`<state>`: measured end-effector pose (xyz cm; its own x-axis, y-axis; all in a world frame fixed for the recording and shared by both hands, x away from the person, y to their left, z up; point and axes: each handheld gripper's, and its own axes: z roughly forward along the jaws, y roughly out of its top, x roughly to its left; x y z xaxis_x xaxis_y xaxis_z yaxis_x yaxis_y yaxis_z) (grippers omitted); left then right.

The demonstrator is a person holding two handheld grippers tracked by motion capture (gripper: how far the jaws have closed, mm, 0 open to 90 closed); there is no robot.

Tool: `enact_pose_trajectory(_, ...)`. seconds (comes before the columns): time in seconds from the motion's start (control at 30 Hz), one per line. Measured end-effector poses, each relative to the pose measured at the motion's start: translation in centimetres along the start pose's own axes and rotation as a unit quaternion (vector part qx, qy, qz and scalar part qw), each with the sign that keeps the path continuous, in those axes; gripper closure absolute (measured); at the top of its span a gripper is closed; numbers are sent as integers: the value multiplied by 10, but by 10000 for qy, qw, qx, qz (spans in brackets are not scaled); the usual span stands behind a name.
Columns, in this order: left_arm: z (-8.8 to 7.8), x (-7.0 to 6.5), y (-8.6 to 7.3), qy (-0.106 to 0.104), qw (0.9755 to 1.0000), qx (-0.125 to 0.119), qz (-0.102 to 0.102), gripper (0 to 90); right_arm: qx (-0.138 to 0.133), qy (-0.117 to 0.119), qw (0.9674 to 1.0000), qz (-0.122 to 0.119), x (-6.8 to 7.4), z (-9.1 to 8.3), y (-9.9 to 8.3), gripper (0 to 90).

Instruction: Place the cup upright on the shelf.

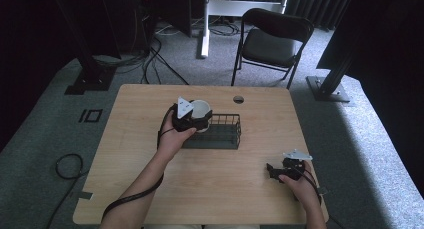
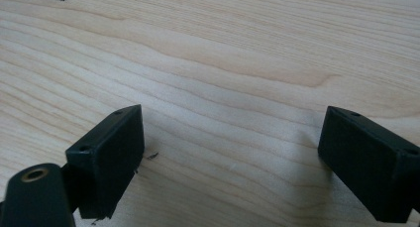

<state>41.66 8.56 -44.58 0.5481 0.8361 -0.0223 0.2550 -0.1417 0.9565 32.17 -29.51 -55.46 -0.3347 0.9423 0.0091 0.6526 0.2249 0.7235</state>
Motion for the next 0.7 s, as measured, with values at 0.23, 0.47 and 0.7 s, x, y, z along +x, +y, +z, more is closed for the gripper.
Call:
enact_pose_trajectory(0.23,10,-1,-15,-4,9998,161,-128,201,-1,0,10000,-2,0,0,0,103)
enact_pose_trajectory(0.47,16,-2,-22,11,9997,216,-113,201,0,0,10000,0,0,0,0,103)
enact_pose_trajectory(0.7,18,-5,-23,59,9998,208,-1,201,-1,0,10000,-1,0,0,0,103)
